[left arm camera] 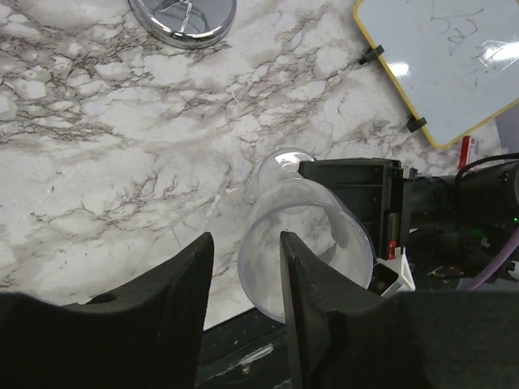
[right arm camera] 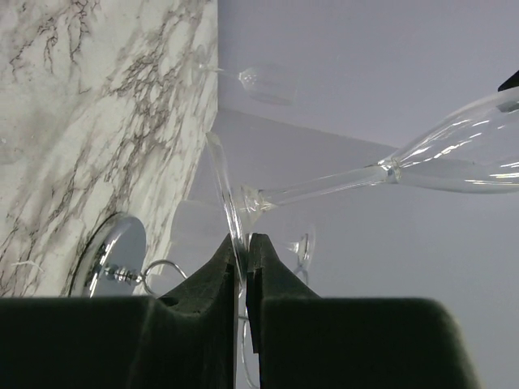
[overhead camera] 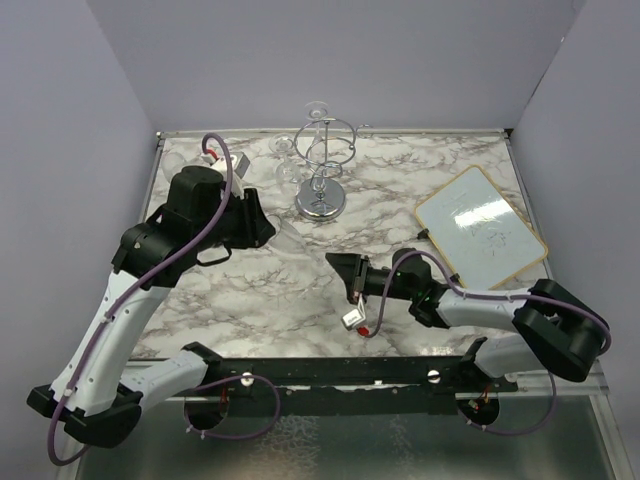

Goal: Take the wine glass off the wine glass rack

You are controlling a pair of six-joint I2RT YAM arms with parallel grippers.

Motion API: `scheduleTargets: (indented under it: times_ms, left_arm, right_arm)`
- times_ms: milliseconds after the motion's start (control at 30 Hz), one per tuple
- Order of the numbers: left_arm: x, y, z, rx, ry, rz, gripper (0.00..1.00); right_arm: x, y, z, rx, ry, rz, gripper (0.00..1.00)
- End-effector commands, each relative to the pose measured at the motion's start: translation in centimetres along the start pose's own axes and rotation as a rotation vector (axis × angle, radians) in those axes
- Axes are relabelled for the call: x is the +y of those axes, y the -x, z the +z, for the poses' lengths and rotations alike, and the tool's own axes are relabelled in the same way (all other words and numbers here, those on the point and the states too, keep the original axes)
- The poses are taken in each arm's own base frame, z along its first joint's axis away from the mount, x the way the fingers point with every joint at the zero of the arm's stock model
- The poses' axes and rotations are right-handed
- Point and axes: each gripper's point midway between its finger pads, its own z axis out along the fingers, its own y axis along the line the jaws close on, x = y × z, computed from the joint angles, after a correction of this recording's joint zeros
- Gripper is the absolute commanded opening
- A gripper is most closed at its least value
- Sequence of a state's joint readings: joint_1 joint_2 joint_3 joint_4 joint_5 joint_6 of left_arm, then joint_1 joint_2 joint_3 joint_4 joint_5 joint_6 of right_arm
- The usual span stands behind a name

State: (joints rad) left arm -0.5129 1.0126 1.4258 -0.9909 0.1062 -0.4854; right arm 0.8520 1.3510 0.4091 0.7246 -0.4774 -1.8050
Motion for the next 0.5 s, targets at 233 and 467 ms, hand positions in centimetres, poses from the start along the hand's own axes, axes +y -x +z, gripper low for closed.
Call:
scheduleTargets:
  times_ms: [233,467]
  left_arm:
    - [1.0,-0.3,-0.6,0.007,0.044,0.057,0.12]
    - [1.7,0.4,-1.5,-0.034,0.100,0.027,0.00]
  right_arm:
    - [-1.3,-0.4,1.3,-0.010,-0.013,-0.071,0.05]
    - [0.2,-0.2,2.0,-0.028,0.012,0.000,0.36]
